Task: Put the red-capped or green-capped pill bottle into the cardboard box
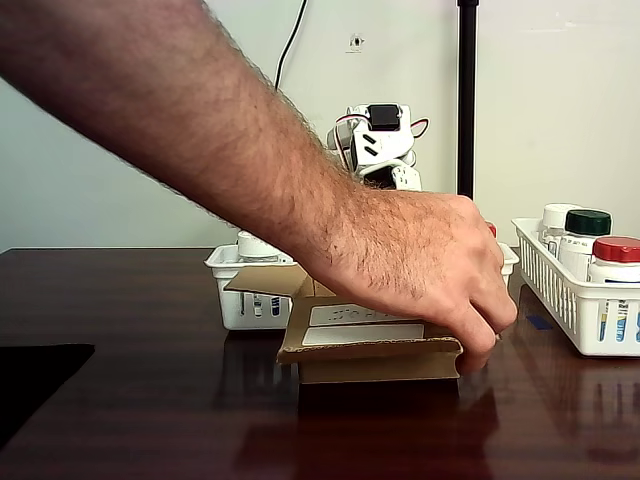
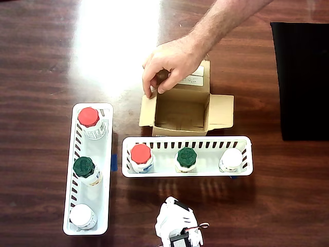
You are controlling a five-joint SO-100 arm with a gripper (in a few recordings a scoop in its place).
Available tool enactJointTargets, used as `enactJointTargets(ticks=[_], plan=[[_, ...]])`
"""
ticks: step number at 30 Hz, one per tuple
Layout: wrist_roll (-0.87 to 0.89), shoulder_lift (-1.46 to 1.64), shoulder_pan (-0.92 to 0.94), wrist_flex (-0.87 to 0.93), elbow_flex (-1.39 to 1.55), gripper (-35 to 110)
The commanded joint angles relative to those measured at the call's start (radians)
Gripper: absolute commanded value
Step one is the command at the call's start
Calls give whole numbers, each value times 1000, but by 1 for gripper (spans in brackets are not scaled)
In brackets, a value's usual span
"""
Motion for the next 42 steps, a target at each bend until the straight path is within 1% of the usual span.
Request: enactJointTargets(ticks=[1, 31, 33, 36, 38, 40, 42], plan=[[3, 86, 342, 11, -2, 1], [3, 86, 342, 11, -2, 1], [51, 66, 416, 9, -2, 1], [120, 46, 614, 11, -2, 1], [92, 78, 724, 11, -2, 1], [95, 86, 807, 11, -2, 1], [52, 86, 874, 11, -2, 1]])
